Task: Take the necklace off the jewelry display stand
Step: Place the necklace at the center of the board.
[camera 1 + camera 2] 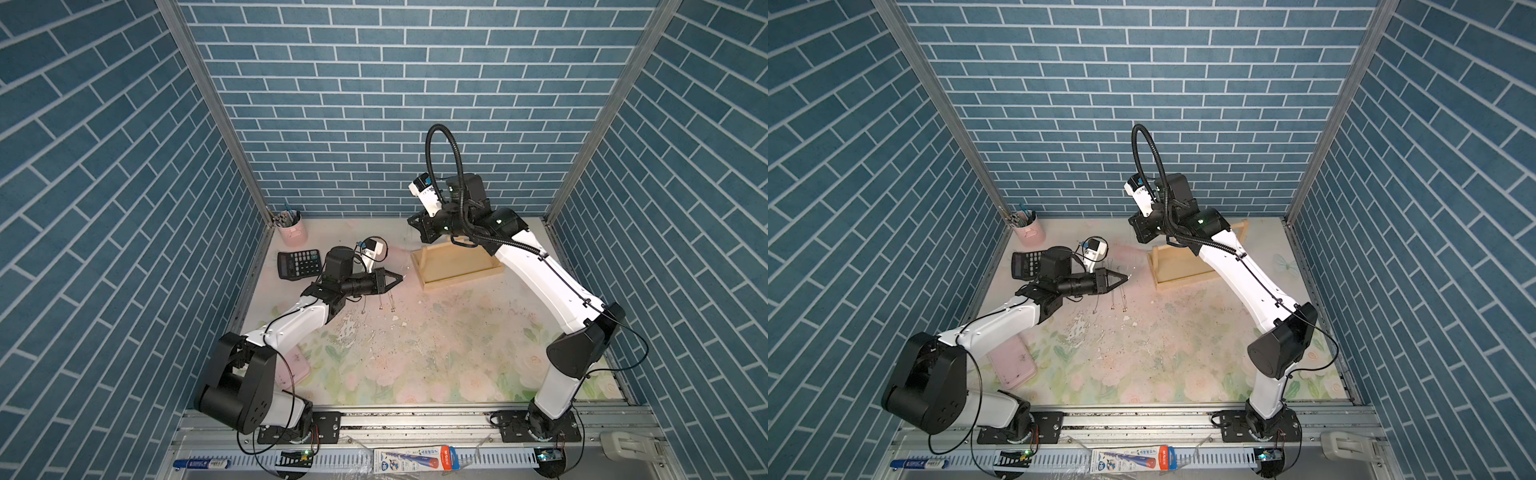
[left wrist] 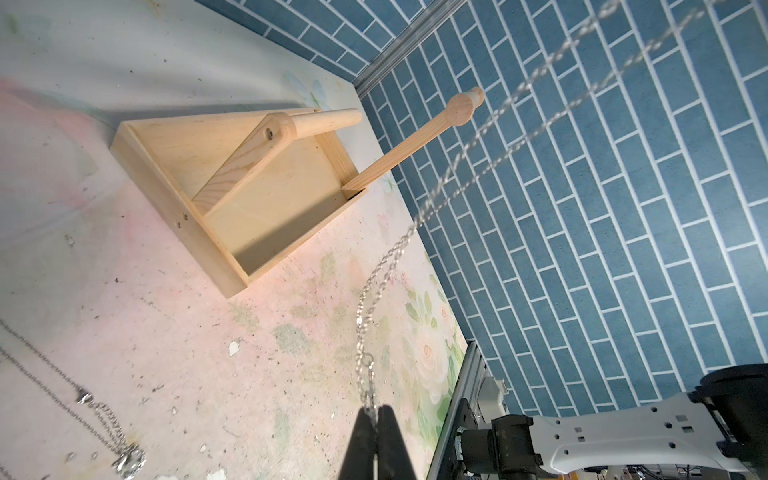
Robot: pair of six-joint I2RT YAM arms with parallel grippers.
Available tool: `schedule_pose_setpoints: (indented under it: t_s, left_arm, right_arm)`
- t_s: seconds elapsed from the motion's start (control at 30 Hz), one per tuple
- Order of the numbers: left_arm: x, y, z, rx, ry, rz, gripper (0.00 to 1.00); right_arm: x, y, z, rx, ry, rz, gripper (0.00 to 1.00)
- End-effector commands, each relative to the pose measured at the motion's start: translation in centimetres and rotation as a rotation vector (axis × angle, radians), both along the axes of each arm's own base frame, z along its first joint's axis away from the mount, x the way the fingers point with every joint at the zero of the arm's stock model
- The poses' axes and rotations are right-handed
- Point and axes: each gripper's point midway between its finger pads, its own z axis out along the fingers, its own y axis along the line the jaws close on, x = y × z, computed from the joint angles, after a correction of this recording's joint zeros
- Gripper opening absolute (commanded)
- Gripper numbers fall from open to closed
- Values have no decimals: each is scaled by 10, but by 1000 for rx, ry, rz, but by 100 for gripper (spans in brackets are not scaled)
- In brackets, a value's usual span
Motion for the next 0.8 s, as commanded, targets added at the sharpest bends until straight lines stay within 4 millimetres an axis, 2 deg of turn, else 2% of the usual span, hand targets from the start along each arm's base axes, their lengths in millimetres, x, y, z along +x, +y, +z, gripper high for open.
schedule_pose_setpoints:
  t_s: [0.0,0.33,0.57,0.77]
  left_arm:
    - [-8,17,-18,46,75,9,0]
    - [-17,51,-33,124,177,26,0]
    - [-17,80,-58,170,270,67,0]
    - [-23,105,-79,225,354,85,0]
  right_arm:
    - [-1,17,2,73,25,23,0]
    - [11,51,-28,145,121,62,0]
    - [20,82,-66,157,194,93,0]
    - [25,111,-90,163,229,130,0]
